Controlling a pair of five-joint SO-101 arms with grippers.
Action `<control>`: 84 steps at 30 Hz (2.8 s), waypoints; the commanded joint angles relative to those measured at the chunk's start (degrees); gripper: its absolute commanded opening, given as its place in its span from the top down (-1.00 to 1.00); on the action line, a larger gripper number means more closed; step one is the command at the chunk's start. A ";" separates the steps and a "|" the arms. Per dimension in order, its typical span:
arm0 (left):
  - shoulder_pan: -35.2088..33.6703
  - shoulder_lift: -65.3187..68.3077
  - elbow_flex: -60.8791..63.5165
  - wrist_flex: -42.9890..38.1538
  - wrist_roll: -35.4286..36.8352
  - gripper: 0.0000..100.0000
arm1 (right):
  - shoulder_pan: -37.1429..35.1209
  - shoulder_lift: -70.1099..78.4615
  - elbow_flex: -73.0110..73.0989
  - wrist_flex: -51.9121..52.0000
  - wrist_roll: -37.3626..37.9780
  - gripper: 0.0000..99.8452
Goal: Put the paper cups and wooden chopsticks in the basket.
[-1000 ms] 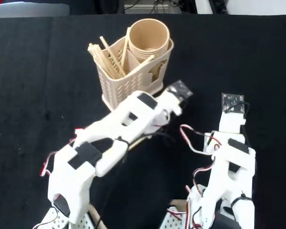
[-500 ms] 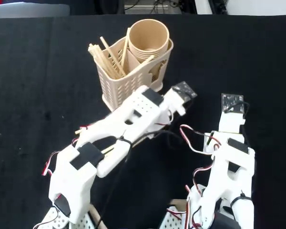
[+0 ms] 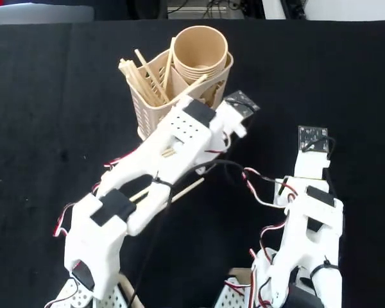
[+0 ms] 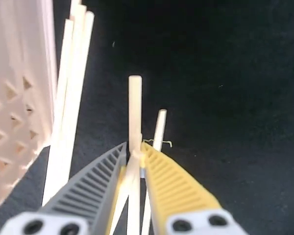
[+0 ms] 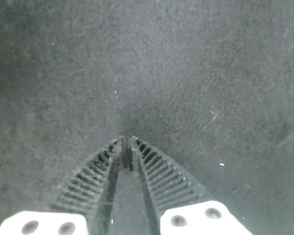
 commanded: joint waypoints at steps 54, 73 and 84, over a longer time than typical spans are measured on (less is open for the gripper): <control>-24.31 -56.53 3.74 -53.89 23.82 0.94 | 0.79 0.31 -3.21 -0.18 -0.44 0.96; -24.75 -41.32 18.07 -53.98 23.82 0.81 | 0.79 0.13 -3.21 -0.18 -0.44 0.96; -16.92 -41.41 7.52 -29.98 20.75 0.52 | 0.88 0.13 -3.21 -0.18 -0.44 0.96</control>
